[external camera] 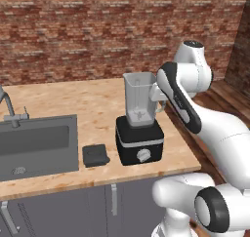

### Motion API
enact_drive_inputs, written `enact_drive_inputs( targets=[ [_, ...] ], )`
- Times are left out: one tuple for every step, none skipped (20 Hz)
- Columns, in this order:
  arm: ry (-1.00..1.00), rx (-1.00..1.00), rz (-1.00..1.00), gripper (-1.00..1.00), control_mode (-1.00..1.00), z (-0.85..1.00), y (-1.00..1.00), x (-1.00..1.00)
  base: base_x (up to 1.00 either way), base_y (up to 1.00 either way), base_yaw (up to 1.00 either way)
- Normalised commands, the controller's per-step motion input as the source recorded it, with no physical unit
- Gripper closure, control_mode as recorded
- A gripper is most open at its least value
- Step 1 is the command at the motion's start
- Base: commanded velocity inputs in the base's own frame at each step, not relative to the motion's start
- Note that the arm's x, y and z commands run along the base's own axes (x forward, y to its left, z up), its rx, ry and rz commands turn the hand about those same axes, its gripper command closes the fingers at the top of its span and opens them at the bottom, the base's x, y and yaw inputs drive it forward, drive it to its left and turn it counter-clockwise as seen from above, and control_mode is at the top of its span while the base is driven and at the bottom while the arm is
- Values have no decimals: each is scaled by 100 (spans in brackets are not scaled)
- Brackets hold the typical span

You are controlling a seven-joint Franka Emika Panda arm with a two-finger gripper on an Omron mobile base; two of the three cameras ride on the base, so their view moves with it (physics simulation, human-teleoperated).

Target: Close the lid blender by securely placing the lid on top.

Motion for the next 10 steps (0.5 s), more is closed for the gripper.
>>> enact_drive_inputs(
  targets=[
    [0, 0, 0, -100, -100, 0, 0, -3, 0, 0, 0],
    [0, 0, 0, -100, -100, 0, 0, -4, 0, 0, 0],
    [0, 0, 0, -100, -100, 0, 0, -4, 0, 0, 0],
    [-7, 0, 0, -100, -100, 0, 0, -34, 0, 0, 0],
    [-5, 0, 0, -100, -100, 0, 0, -43, 0, 0, 0],
    [-7, 0, 0, -100, -100, 0, 0, -57, 0, 0, 0],
    [-9, 0, 0, -100, -100, 0, 0, -71, 0, 0, 0],
    [-6, 0, 0, -100, -100, -1, 1, -77, 0, 0, 0],
    [-6, 0, 0, -100, -100, -10, 21, -79, 0, 0, 0],
    [-5, 0, 0, -100, -100, -11, 46, -76, 0, 0, 0]
  ],
)
